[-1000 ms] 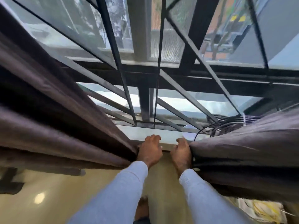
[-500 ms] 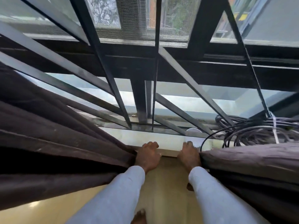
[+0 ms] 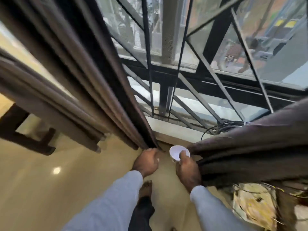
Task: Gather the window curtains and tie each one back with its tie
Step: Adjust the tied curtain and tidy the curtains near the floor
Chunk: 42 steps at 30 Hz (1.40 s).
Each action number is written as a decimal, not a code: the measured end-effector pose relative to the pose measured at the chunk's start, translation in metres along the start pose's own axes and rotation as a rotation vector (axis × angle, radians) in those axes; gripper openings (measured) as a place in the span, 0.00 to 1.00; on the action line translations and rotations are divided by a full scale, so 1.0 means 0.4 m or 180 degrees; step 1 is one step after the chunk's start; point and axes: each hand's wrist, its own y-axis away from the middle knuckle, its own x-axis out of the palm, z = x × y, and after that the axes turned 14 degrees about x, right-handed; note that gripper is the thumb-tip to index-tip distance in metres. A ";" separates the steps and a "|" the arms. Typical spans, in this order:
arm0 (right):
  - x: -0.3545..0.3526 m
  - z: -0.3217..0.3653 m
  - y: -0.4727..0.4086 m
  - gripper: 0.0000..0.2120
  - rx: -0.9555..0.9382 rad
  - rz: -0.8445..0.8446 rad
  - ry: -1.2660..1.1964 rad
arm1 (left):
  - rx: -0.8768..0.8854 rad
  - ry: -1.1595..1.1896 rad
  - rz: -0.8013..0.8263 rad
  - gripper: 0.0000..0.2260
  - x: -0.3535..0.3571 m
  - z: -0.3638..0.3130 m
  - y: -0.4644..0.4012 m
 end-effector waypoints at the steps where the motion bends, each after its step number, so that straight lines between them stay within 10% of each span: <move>1: -0.032 0.012 0.047 0.16 -0.0182 0.0021 -0.0020 | -0.0046 0.0017 -0.0079 0.17 -0.026 -0.020 0.056; 18: -0.145 0.450 0.592 0.12 -0.2095 0.0317 0.0892 | -0.0997 -0.0184 -0.1233 0.19 -0.427 0.059 0.786; 42: 0.318 1.629 0.659 0.12 -0.3062 0.0566 0.1233 | -0.1730 -0.0255 -0.1779 0.20 -1.159 0.929 1.047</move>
